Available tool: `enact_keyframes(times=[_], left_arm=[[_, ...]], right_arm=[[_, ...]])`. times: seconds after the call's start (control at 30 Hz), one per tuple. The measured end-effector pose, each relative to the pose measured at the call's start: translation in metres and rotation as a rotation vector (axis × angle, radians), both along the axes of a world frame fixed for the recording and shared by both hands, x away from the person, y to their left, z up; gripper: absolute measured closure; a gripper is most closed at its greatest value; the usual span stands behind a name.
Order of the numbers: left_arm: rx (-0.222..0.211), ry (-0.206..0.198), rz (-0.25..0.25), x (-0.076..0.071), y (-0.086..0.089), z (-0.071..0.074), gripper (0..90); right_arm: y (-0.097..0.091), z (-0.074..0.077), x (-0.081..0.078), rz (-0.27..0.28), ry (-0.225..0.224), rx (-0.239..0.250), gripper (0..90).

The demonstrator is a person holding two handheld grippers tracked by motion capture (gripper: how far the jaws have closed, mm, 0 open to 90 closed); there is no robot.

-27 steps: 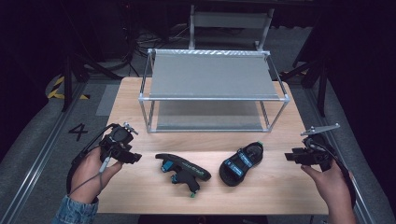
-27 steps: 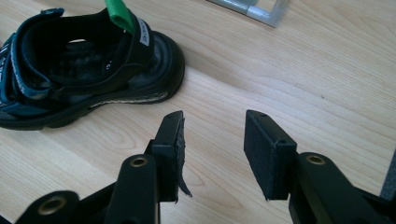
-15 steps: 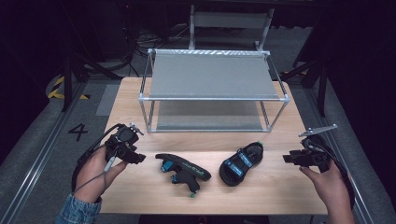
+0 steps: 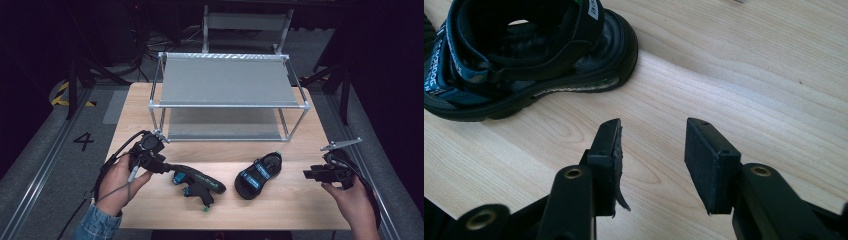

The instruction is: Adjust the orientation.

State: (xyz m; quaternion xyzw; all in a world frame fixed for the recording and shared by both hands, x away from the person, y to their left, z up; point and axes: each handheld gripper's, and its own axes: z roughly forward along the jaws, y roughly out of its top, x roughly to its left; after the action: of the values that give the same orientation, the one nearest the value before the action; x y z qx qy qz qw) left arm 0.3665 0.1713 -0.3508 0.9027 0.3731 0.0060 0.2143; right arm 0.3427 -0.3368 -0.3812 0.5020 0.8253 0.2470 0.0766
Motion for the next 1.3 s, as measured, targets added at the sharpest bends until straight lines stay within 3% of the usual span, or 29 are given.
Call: enact_keyframes(times=[0.33, 0.43, 0.57, 0.73, 0.87, 1.0, 1.1, 1.3], left_arm=[[-0.063, -0.056, -0.075, 0.000, -0.028, -0.005, 67.2], [-0.077, -0.043, -0.101, 0.000, -0.035, -0.007, 73.4], [-0.044, -0.021, -0.140, 0.000, -0.045, -0.012, 83.2], [-0.027, 0.004, -0.170, 0.005, -0.054, -0.024, 85.8], [-0.030, 0.016, -0.162, 0.008, -0.055, -0.025, 88.2], [-0.038, 0.006, -0.163, 0.011, -0.056, -0.024, 89.5], [-0.011, -0.039, -0.178, 0.014, -0.063, -0.021, 89.5], [-0.007, -0.054, -0.169, 0.032, -0.075, -0.018, 89.4]], right_arm=[[-0.005, -0.007, -0.002, -0.017, 0.008, 0.023, 57.1], [-0.004, -0.007, -0.003, -0.015, 0.004, 0.023, 56.6], [-0.002, -0.007, -0.006, -0.015, 0.005, 0.028, 56.6], [-0.003, -0.008, -0.008, -0.021, 0.010, 0.025, 56.5], [-0.004, -0.007, -0.010, -0.023, 0.008, 0.032, 56.5], [-0.005, -0.008, -0.011, -0.026, 0.006, 0.034, 56.5], [-0.007, -0.009, -0.013, -0.027, 0.005, 0.033, 56.5], [-0.012, -0.011, -0.019, -0.047, 0.014, 0.035, 56.5]])
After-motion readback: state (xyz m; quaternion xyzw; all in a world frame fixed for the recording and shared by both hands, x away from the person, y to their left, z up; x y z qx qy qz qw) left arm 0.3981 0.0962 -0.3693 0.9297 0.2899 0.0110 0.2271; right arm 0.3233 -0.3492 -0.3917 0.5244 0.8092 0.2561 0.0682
